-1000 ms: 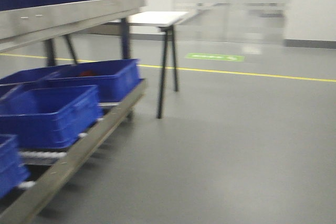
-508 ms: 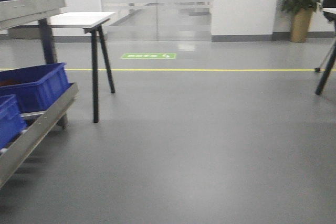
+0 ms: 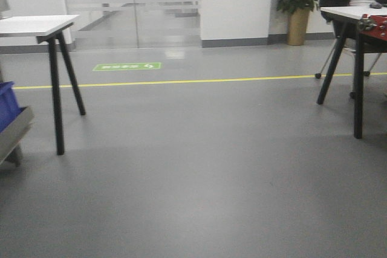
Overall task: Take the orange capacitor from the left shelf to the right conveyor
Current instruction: 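Drive the base to the conveyor holding the cylinder in the right gripper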
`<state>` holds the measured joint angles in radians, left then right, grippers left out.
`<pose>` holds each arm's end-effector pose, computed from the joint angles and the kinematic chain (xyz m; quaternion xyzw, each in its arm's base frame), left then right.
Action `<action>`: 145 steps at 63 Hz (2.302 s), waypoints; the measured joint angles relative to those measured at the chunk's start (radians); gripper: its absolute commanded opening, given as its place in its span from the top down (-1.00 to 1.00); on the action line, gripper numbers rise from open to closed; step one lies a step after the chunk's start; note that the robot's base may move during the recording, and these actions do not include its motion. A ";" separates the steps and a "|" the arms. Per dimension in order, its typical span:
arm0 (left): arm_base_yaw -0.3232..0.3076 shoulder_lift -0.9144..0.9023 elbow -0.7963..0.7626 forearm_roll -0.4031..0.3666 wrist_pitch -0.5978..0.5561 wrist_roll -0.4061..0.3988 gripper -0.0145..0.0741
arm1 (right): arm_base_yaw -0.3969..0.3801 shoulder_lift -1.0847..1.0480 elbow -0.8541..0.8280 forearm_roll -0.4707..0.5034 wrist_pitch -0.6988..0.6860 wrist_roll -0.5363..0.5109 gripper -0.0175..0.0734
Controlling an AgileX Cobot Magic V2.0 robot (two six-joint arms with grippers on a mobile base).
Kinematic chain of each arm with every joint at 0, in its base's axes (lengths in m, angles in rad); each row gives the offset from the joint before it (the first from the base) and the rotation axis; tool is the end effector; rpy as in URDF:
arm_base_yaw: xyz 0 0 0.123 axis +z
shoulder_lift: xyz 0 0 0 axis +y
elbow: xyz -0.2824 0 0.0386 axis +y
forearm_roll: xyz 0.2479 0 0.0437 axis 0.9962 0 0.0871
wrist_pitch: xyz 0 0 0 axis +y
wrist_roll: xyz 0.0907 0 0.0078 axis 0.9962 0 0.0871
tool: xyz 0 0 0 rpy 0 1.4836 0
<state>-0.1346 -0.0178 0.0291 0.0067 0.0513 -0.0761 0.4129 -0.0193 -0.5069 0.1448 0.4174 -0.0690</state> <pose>0.0558 -0.0075 0.1996 0.0226 0.6980 -0.0728 0.7120 -0.0036 0.0043 0.3364 -0.1323 0.6192 0.2006 0.7476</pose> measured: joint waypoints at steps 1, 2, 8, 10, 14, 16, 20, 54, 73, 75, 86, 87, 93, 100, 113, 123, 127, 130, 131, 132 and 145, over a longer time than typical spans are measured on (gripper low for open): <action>0.000 0.000 0.000 0.000 0.000 0.000 0.91 | 0.000 0.000 0.000 0.000 0.000 0.000 0.45; 0.000 0.000 0.000 0.000 0.000 0.000 0.91 | 0.000 0.000 0.000 0.000 0.000 0.000 0.45; 0.000 0.000 0.000 0.000 0.000 0.000 0.91 | 0.000 0.000 0.000 0.000 0.000 0.000 0.45; 0.000 0.000 0.000 0.000 0.000 0.000 0.91 | 0.000 0.000 0.000 0.000 0.000 0.000 0.45; 0.000 0.000 0.000 0.000 0.000 0.000 0.91 | 0.000 0.000 0.000 0.000 0.000 0.000 0.45; 0.000 0.000 0.000 0.000 0.000 0.000 0.91 | 0.000 0.000 0.000 0.000 0.000 0.000 0.45; 0.000 0.000 0.000 0.000 0.000 0.000 0.91 | 0.000 0.000 0.000 0.000 0.000 0.000 0.45; 0.000 0.000 0.000 0.000 0.000 0.000 0.91 | 0.000 0.000 0.000 0.000 0.000 0.000 0.45; 0.000 0.000 0.000 0.000 0.000 0.000 0.91 | 0.000 0.000 0.000 0.000 0.000 0.000 0.45; 0.000 0.000 0.000 0.000 0.000 0.000 0.91 | 0.000 0.000 0.000 0.000 0.000 0.000 0.45; 0.000 0.000 0.000 0.000 0.000 0.000 0.91 | 0.000 0.000 0.000 0.000 0.000 0.000 0.45; 0.000 0.000 0.000 0.000 0.000 0.000 0.91 | 0.000 0.000 0.000 0.000 0.000 0.000 0.45; 0.000 0.000 0.000 0.000 0.000 0.000 0.91 | 0.000 0.000 0.000 0.000 0.000 0.000 0.45; 0.000 0.000 0.000 0.000 0.000 0.000 0.91 | 0.000 0.000 0.000 0.000 0.000 0.000 0.45; 0.000 0.000 0.000 0.000 0.000 0.000 0.91 | 0.000 0.000 0.000 0.000 0.000 0.000 0.45; 0.000 0.000 0.000 0.000 0.000 0.000 0.91 | 0.000 0.000 0.000 0.000 0.000 0.000 0.45; 0.000 0.000 0.000 0.000 0.000 0.000 0.91 | 0.000 0.000 0.001 0.000 0.000 0.000 0.45; 0.000 0.000 0.000 0.000 0.000 0.000 0.91 | 0.000 0.000 0.001 0.000 0.000 0.000 0.45; 0.000 0.000 0.000 0.000 0.000 0.000 0.91 | 0.000 0.000 0.001 0.000 0.000 0.000 0.45; 0.000 0.000 0.000 0.000 0.000 0.000 0.91 | 0.000 0.000 0.001 0.000 0.000 0.000 0.45; 0.000 0.000 0.000 0.000 0.000 0.000 0.91 | 0.000 0.000 0.001 0.000 0.000 0.000 0.45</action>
<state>-0.1346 -0.0178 0.0291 0.0067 0.0513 -0.0761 0.4129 -0.0193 -0.5060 0.1448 0.4174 -0.0690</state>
